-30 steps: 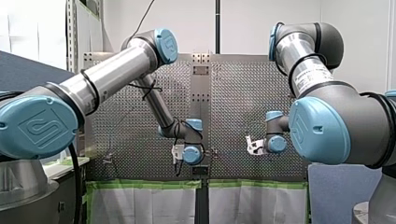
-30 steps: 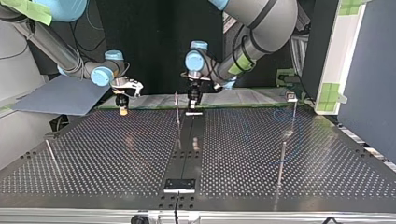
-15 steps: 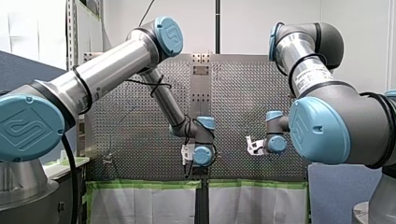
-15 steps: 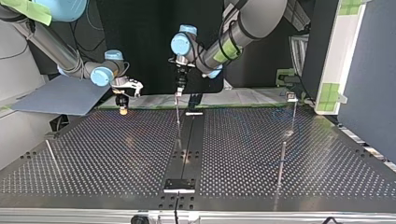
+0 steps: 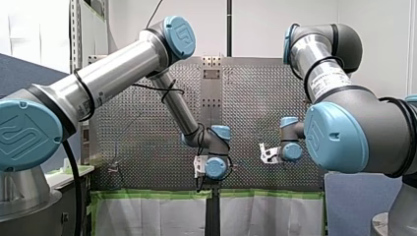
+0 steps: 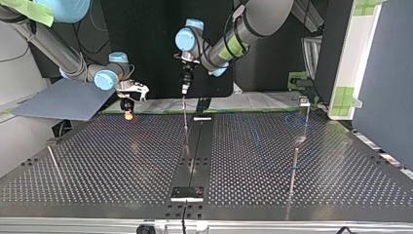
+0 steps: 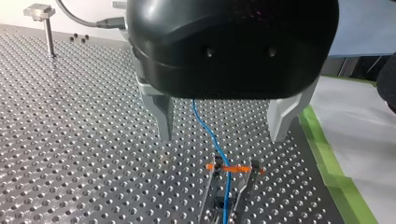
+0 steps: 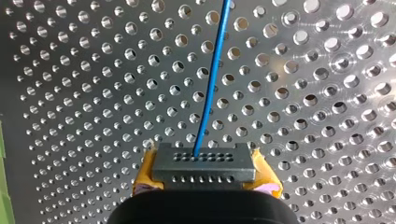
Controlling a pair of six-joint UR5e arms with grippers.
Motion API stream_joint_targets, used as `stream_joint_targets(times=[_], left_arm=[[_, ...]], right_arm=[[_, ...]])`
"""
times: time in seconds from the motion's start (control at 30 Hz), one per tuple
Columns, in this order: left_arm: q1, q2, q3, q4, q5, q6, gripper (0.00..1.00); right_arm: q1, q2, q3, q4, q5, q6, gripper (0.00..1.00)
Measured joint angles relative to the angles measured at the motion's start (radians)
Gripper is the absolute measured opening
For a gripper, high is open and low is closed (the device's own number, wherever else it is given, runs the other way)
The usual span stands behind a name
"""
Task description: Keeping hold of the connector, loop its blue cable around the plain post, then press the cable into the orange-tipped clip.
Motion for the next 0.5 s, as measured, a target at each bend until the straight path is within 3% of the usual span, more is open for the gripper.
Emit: stream_joint_targets(times=[0.5], left_arm=[[-0.001, -0.003, -0.001, 0.0, -0.008, 0.0, 1.0]], right_arm=[[0.0, 0.0, 0.0, 0.002, 0.0, 0.0, 0.0]])
